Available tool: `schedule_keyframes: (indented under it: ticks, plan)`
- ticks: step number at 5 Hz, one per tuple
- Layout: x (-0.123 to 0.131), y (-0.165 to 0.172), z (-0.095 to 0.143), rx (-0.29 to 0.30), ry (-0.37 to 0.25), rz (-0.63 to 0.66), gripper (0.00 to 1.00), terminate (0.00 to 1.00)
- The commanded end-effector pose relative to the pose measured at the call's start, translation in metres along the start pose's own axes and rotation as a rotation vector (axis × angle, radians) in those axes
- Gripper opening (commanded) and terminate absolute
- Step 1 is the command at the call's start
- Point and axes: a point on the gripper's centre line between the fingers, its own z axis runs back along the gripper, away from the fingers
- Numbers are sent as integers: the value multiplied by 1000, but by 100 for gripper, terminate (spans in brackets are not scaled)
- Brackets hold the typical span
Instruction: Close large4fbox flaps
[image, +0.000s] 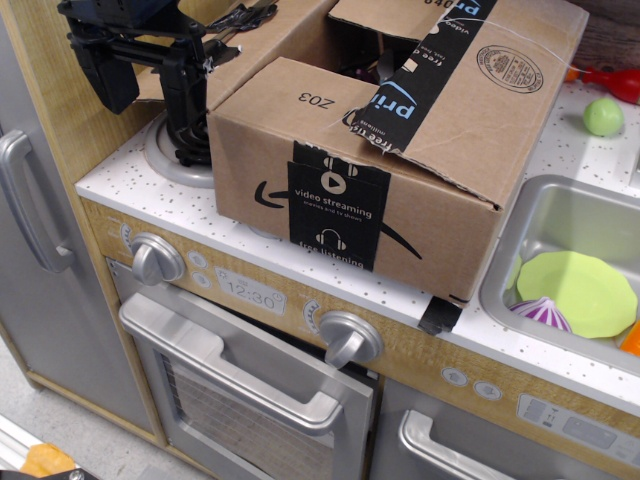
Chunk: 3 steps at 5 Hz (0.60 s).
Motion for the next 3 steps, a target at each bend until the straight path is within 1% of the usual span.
schedule_keyframes:
  ticks: [1, 2, 3]
  plan:
    - [0, 0, 0, 0, 0, 0, 100, 0]
    - [2, 13, -15, -3, -79, -20, 100, 0]
    - [13, 28, -30, -6, -140, -80, 100, 0]
